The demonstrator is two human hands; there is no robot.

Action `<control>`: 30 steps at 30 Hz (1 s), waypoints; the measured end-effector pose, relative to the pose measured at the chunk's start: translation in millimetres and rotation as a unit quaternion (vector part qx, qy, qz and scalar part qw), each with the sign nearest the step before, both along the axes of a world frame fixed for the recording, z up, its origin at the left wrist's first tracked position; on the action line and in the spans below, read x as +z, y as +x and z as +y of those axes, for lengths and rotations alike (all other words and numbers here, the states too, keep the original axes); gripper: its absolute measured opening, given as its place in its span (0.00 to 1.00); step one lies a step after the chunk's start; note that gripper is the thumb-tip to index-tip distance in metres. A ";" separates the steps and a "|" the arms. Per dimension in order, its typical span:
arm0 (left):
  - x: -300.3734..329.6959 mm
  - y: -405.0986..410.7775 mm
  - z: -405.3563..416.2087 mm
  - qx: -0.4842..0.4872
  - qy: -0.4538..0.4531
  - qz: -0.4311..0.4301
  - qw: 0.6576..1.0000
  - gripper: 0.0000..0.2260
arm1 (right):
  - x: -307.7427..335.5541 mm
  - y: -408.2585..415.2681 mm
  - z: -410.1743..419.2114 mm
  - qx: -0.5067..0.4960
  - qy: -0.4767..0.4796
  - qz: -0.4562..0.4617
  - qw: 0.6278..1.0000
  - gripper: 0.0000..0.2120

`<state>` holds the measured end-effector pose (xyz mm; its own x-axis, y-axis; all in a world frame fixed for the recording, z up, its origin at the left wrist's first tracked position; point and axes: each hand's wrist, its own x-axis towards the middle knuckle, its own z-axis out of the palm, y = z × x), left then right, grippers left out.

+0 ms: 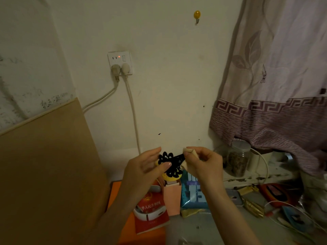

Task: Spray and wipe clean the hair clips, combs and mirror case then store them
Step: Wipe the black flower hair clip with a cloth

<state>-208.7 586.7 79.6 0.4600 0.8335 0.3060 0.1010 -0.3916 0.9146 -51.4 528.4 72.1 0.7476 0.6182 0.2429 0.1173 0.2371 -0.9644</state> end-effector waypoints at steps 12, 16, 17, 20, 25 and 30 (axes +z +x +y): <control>-2.6 -7.0 1.4 -0.033 -0.054 -0.096 0.993 0.14 | -5.9 2.8 -17.8 0.039 0.086 0.029 0.995 0.06; -4.2 -9.2 2.8 -0.032 -0.050 -0.080 0.995 0.13 | 3.9 2.7 -24.1 0.021 0.102 -0.110 0.989 0.10; -4.7 -8.6 2.3 -0.036 -0.049 -0.078 0.995 0.13 | 6.8 0.2 -24.7 0.018 0.106 -0.161 0.981 0.10; -4.1 -6.2 -0.7 -0.046 -0.050 -0.084 0.994 0.13 | 11.1 -6.1 -22.4 -0.012 0.108 -0.330 0.938 0.12; -0.1 -8.0 -1.2 -0.067 -0.019 -0.120 0.990 0.09 | 5.7 -8.6 -13.5 -0.007 0.029 -0.497 0.867 0.15; -3.3 -9.5 2.4 -0.067 -0.072 -0.146 0.984 0.10 | -4.4 -3.7 -15.4 0.022 0.014 -0.579 0.815 0.18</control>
<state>-218.2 589.1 76.4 0.4790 0.8157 0.3242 -0.2183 -0.2470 0.9441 -55.1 513.0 67.7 -0.0156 0.6204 0.7841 0.9361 0.2846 -0.2066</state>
